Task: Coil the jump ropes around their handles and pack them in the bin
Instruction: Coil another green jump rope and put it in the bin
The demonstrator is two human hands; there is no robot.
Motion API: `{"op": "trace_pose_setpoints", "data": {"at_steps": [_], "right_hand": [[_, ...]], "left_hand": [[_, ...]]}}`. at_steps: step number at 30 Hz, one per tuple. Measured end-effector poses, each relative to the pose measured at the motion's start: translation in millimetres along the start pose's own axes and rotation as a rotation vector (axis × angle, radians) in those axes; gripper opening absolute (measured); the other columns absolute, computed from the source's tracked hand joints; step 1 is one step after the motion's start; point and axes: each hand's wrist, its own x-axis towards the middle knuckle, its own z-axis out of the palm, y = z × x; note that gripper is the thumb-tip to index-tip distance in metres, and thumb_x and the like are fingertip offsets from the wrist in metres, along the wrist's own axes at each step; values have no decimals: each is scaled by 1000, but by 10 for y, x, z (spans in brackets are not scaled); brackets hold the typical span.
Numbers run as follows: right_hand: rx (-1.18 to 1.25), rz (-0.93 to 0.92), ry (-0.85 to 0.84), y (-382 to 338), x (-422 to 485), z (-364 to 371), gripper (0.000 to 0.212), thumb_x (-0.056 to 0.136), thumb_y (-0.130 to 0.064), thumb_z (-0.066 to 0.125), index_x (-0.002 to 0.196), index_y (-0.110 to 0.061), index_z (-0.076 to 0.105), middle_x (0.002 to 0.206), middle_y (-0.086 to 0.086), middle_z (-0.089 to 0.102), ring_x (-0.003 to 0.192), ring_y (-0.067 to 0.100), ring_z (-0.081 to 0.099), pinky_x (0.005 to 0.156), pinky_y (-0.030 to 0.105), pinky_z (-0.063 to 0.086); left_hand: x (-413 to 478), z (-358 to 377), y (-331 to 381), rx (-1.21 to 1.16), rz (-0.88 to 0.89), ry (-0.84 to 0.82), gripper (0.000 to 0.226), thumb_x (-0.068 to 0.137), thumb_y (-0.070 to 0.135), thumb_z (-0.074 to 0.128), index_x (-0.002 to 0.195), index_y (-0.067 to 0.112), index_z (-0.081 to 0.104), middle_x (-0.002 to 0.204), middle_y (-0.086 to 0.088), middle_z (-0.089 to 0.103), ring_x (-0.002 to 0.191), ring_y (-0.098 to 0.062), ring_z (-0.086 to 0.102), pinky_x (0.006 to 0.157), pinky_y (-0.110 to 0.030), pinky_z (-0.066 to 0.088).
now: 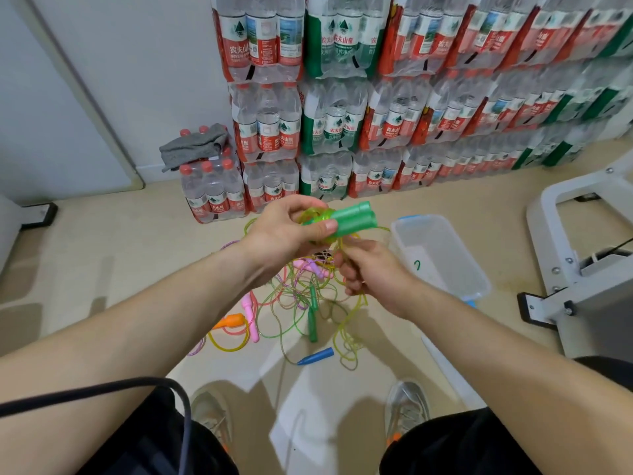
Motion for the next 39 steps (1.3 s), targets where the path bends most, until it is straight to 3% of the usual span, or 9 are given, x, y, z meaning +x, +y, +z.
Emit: {"op": "trace_pose_setpoints", "data": {"at_steps": [5,8,10,14,20,24,27,33,39], "right_hand": [[-444,-230,107,14,-153,147,41,106,-35,42,76,-12,58,50,-10,46,49,14,50,61,42,47],[-709,-426,128,-156,-239,71,36,104,-25,48,71,-13,54,54,-9,49,57,4,50,62,34,43],[-929,-515,98,-259,-254,4,37,102,-24,48,65,-21,46,55,-5,48,59,11,48,62,39,43],[-1194,-559,130,-435,-257,-115,28,99,-34,51,75,-25,62,66,-2,59,71,23,51,64,43,48],[-1198,-539,51,-588,-303,-210,17,96,-39,62,100,-31,77,82,-6,71,73,17,59,70,41,52],[-1169,-509,75,-580,-274,-149,15,94,-41,65,90,-30,74,75,-11,70,74,13,63,70,38,54],[-910,-436,88,-584,-232,-175,10,92,-25,70,82,-23,73,67,-6,72,69,12,68,72,38,56],[-684,-438,16,-548,-132,-206,21,80,-16,83,74,-23,65,67,2,73,67,22,72,69,38,57],[-567,-441,13,-610,-76,-392,35,68,-35,90,79,-16,64,67,5,61,63,16,52,62,31,40]], "left_hand": [[81,-108,-65,378,79,146,33,79,13,84,104,13,63,111,-14,66,89,-27,71,75,-38,63],[98,-133,-50,553,185,172,33,80,17,84,106,17,64,104,-5,67,90,-26,69,80,-41,60],[105,-137,-44,685,251,154,33,79,21,85,107,23,67,100,2,69,90,-21,67,84,-42,57],[89,-142,-28,656,196,73,37,74,27,87,108,29,73,102,4,70,91,-22,68,88,-48,57],[13,-116,124,944,278,27,47,68,37,89,111,27,73,104,9,68,98,-12,61,81,-26,44],[-17,-36,69,1083,321,29,56,67,46,88,117,28,71,115,3,71,108,-17,62,90,-36,51],[-5,-10,64,1133,335,-3,60,66,48,88,120,30,69,112,3,73,107,-18,62,88,-39,52],[-31,55,67,1143,385,-141,33,72,38,87,100,28,71,85,6,69,82,-16,61,70,-33,46],[-66,5,159,850,293,-238,40,72,23,89,104,30,65,98,6,68,83,-14,64,72,-30,51]]}}
